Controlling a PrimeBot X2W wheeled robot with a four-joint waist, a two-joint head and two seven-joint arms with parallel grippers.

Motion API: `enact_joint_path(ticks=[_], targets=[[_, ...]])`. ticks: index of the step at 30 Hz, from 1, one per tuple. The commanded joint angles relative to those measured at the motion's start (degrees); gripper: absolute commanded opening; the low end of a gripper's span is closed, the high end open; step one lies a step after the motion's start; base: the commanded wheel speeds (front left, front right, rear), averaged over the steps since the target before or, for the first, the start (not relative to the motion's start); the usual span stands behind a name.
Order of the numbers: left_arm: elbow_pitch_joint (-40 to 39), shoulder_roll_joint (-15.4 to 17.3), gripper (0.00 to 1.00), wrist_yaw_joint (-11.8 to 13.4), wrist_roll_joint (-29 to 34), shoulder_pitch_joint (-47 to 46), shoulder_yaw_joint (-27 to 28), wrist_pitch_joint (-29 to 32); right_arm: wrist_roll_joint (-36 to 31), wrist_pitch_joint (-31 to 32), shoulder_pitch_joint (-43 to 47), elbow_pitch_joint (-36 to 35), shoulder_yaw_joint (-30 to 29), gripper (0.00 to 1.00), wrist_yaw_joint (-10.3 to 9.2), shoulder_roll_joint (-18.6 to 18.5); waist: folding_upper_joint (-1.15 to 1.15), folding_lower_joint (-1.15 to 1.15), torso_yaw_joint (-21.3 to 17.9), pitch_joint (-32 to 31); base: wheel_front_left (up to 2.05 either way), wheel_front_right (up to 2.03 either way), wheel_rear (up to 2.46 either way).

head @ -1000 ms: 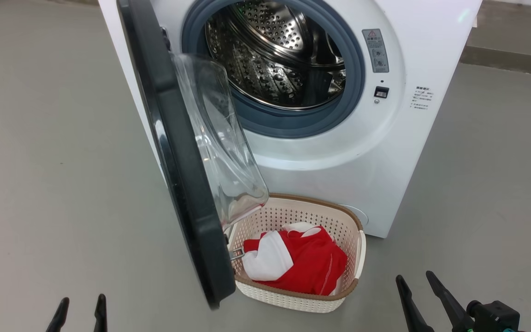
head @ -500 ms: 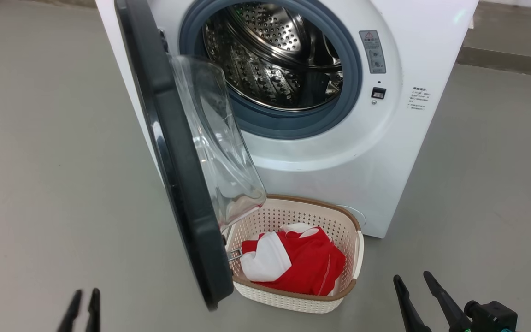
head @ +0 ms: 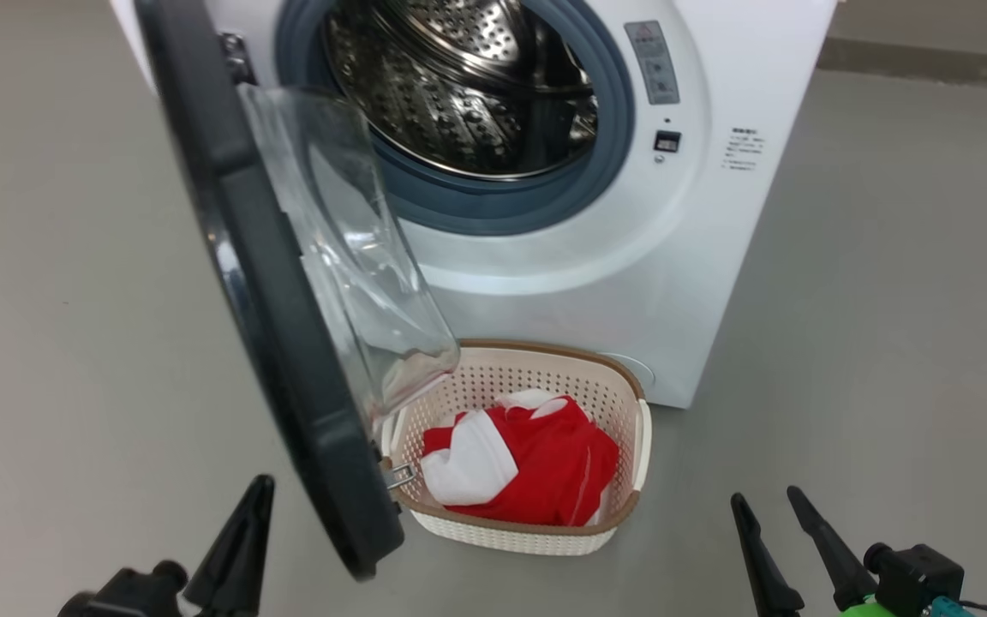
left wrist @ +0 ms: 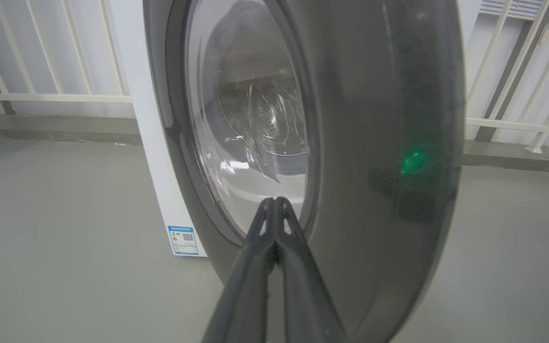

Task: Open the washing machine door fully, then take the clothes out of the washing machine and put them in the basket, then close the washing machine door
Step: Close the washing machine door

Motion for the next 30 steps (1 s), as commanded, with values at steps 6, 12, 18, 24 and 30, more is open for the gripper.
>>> enact_joint_path(ticks=[6,12,18,24,30], targets=[[-3.6,2.5,0.00,-0.3,-1.4,-5.4,-2.7,-0.7,-0.6,-0.4,-4.1,-1.9,0.2,1.00,0.37,-0.2,0.00,0.00,-4.7,4.1,0.00,0.00,0.00],[-5.0,3.2,0.00,-0.3,-2.4,-8.4,-5.3,-0.7,-0.8,-0.4,-5.7,-2.4,0.0,1.00,0.37,0.1,0.00,0.00,-9.1,7.0,0.00,0.00,0.00],[-3.1,3.7,0.00,-0.3,-2.5,-13.6,-7.8,-0.7,-0.8,-0.4,-7.0,-2.8,-0.2,1.00,0.37,0.3,0.00,0.00,-12.7,9.9,0.00,0.00,0.00],[1.9,3.6,0.00,-0.3,-3.8,-22.9,-10.5,-0.7,1.4,-0.4,-8.8,-3.6,0.3,1.00,0.37,0.3,0.00,0.00,-17.4,13.3,0.00,0.00,0.00],[8.2,3.7,0.00,-0.3,-5.5,-34.0,-10.2,-0.7,3.5,-0.4,-10.7,-4.3,1.3,1.00,0.37,0.4,0.00,0.00,-22.8,17.2,0.00,0.00,0.00]])
